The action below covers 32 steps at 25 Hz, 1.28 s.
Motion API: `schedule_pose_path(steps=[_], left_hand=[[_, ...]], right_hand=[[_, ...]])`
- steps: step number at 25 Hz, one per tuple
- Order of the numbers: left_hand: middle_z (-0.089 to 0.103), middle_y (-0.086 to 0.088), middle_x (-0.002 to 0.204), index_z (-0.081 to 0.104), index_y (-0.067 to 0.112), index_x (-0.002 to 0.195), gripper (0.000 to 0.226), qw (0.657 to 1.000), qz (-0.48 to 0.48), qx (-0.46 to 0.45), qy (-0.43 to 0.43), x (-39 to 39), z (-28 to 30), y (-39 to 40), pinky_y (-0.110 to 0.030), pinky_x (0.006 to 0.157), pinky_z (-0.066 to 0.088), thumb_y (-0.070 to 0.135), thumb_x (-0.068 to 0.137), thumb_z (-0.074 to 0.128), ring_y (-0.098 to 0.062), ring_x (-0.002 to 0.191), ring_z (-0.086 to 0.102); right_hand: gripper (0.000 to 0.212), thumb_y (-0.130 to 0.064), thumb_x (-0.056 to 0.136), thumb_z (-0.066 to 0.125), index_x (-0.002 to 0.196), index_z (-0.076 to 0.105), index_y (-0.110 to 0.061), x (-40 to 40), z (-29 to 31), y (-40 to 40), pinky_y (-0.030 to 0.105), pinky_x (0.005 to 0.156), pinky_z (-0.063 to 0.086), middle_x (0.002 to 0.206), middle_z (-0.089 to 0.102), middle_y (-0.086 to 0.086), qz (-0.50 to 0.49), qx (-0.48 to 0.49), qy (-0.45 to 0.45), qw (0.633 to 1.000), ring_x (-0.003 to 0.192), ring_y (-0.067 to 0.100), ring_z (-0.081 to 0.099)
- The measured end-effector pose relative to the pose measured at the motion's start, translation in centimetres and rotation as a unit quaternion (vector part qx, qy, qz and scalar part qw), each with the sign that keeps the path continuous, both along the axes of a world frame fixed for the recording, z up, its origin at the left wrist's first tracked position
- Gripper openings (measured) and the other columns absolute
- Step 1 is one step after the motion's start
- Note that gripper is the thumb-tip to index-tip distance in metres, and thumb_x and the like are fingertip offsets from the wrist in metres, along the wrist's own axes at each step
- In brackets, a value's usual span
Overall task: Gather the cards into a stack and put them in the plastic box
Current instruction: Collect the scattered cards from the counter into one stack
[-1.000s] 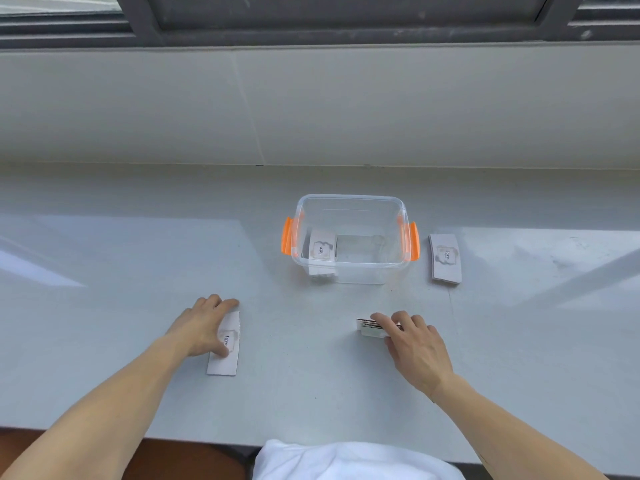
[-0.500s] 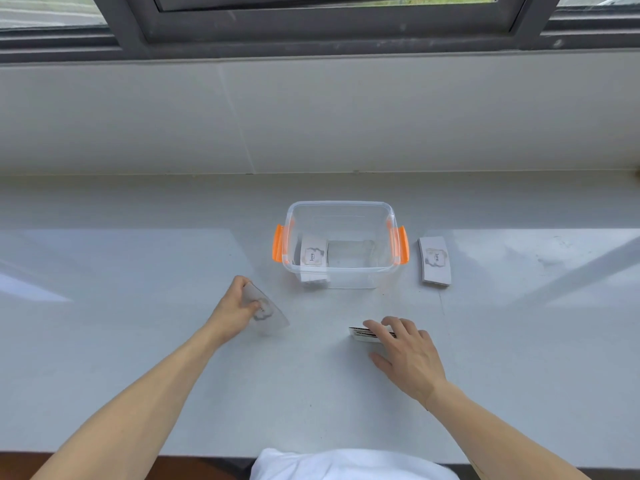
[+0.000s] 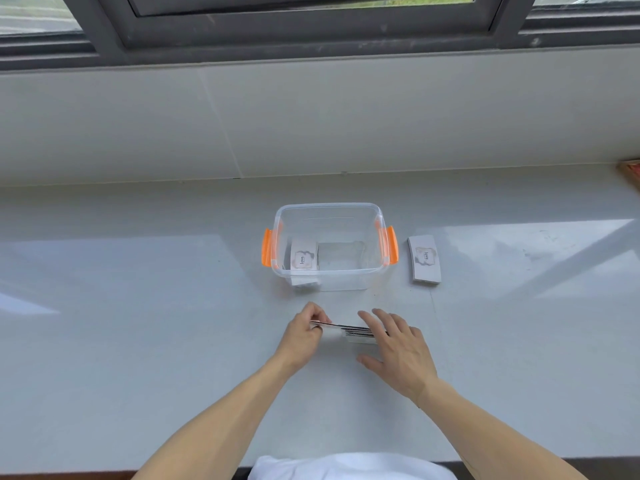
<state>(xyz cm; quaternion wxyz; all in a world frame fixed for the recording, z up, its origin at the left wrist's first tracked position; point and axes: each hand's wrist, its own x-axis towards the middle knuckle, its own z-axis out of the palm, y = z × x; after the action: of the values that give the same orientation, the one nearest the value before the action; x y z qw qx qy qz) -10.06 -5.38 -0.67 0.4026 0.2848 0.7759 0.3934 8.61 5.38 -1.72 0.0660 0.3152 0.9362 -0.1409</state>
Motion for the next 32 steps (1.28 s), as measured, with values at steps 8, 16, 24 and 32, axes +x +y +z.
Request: schedule_pose_path(steps=[8, 16, 24, 32], left_hand=[[0.063, 0.002, 0.096, 0.052, 0.027, 0.092, 0.037, 0.992, -0.121, -0.018, -0.012, 3.5, -0.5, 2.0, -0.019, 0.066, 0.043, -0.003, 0.072, 0.044, -0.013, 0.081, 0.054], [0.059, -0.007, 0.108, 0.053, 0.015, 0.103, 0.028, 0.984, -0.163, -0.028, 0.063, 4.9, -1.2, 3.3, -0.031, 0.085, 0.047, 0.008, 0.076, 0.059, -0.022, 0.1, 0.056], [0.058, -0.003, 0.108, 0.05, 0.016, 0.107, 0.02, 0.957, -0.209, -0.031, 0.201, 4.3, -2.2, 2.9, -0.043, 0.089, 0.042, 0.017, 0.088, 0.056, -0.026, 0.102, 0.05], [0.054, 0.007, 0.102, 0.049, 0.023, 0.101, 0.023, 0.965, -0.146, 0.003, 0.218, 2.4, -2.3, 0.1, -0.027, 0.082, 0.043, 0.024, 0.08, 0.058, -0.014, 0.097, 0.048]], right_hand=[[0.056, -0.053, 0.081, 0.06, 0.129, 0.042, -0.03, -0.2, 0.3, -0.2, 0.04, 0.084, 0.047, 0.14, 0.046, -0.002, -0.007, 0.006, 0.005, 1.0, 0.122, 0.027, 0.046], [0.041, -0.03, 0.076, 0.065, 0.114, 0.052, -0.023, -0.1, 0.0, -0.2, 0.037, 0.079, 0.048, 0.122, 0.055, -0.004, -0.024, -0.007, 0.018, 1.0, 0.11, 0.026, 0.052], [0.023, -0.024, 0.089, 0.059, 0.11, 0.051, -0.03, 0.7, -0.4, 1.0, 0.034, 0.058, 0.046, 0.109, 0.052, -0.01, -0.091, -0.071, 0.06, 0.992, 0.099, 0.017, 0.049], [0.022, -0.023, 0.09, 0.06, 0.109, 0.052, -0.027, -1.0, 0.0, -0.9, 0.035, 0.06, 0.048, 0.103, 0.053, -0.008, -0.053, -0.066, 0.109, 0.99, 0.092, 0.019, 0.05]])
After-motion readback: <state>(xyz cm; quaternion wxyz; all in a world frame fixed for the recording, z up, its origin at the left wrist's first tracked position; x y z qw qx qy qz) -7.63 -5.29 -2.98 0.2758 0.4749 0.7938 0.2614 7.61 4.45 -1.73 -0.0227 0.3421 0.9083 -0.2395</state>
